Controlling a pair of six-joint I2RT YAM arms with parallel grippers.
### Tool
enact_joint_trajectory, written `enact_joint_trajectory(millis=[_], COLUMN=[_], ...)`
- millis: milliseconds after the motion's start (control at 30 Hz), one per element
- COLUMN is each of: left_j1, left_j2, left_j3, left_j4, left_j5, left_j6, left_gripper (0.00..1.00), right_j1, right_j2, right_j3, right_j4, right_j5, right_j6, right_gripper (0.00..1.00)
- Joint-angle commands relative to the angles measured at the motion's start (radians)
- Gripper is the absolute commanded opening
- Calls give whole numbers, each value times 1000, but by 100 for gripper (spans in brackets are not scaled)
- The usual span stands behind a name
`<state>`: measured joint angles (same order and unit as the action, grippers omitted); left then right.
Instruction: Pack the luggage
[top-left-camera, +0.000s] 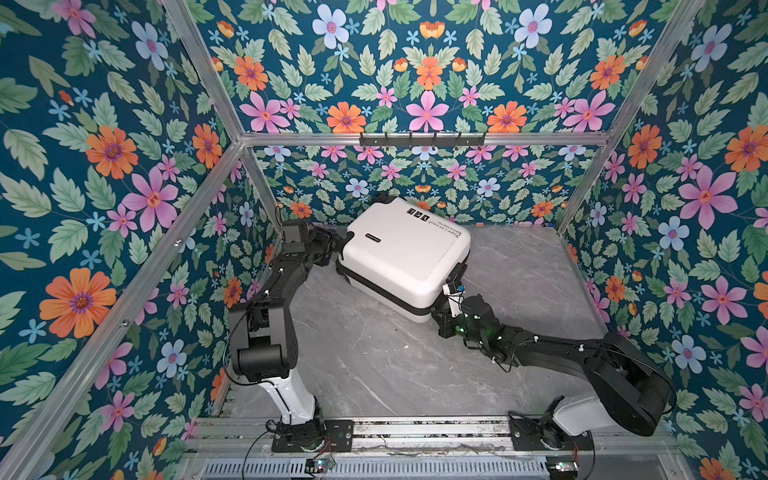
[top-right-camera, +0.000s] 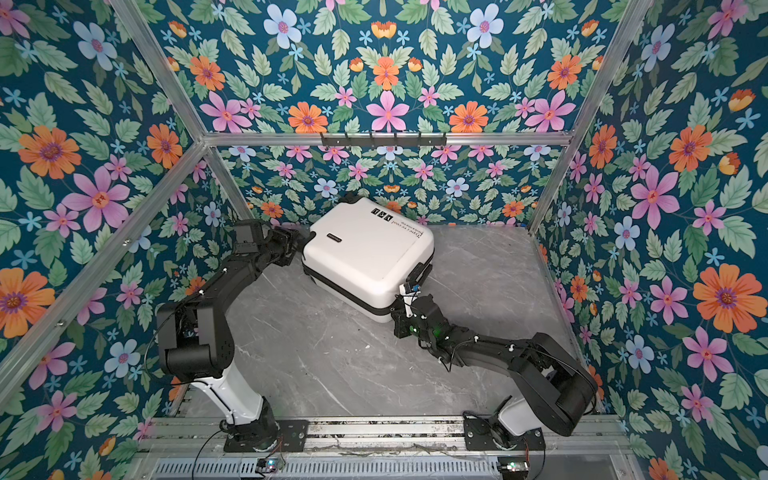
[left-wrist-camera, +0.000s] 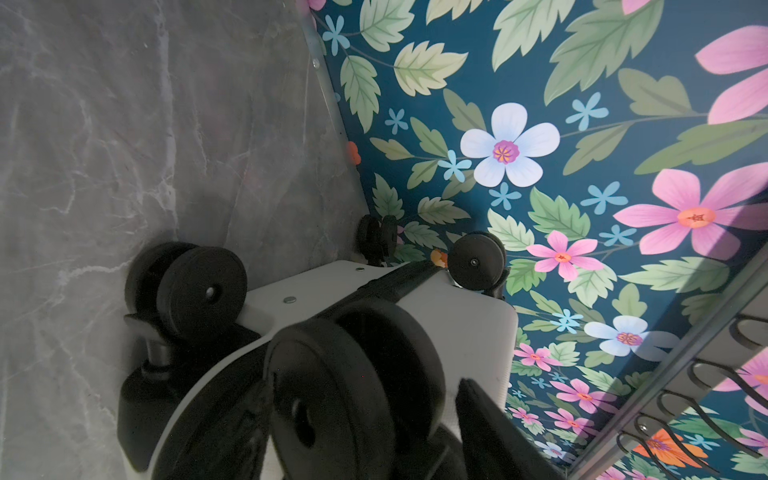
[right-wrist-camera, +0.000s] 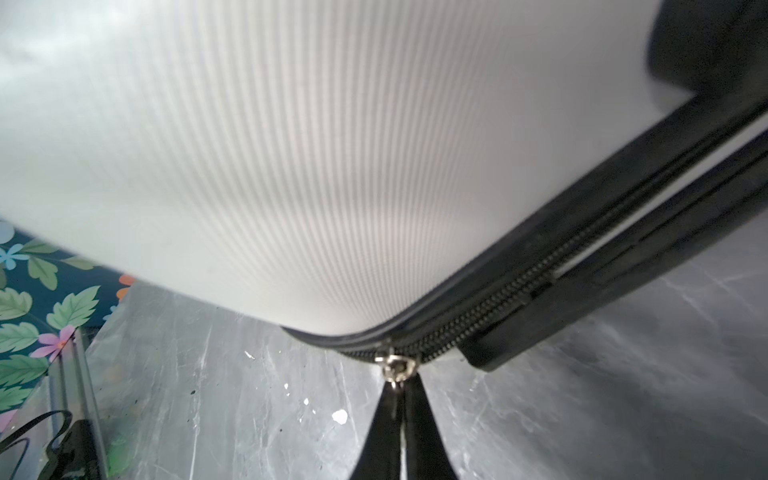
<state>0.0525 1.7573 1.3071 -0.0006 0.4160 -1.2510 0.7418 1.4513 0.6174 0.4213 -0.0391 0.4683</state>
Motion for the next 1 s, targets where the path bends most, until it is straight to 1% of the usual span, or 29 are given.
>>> enact_joint_trajectory(millis=[0,200,400,600,800,867,967], left_j1=[0,0,1,0,7,8,14], left_j2=[-1,-15,-37,-69,-178,-230,-303], left_j3=[-3,-14,-49,-71,-98,-139,-254], left_j4=[12,16,22,2,-144,-207,-193], left_j5=[-5,-14,-14,-17,-67,-95,-115], left_j6=[1,1,1,14,49,46,3], left_gripper=[72,72,72,72,75,76,77], right_j1=[0,0,0,0,0,0,-1], right_j2=[-20,-51,-52,-49,-46,-48,-51], right_j3=[7,-10,-22,-21,-7,-2,1], right_j4=[-60,-49,-3,-11,-4,-2,-1], right_j5=[87,89,15,63,54,51,48], right_j6=[32,37,18,48,47,46,46], right_gripper=[0,0,0,0,0,0,0])
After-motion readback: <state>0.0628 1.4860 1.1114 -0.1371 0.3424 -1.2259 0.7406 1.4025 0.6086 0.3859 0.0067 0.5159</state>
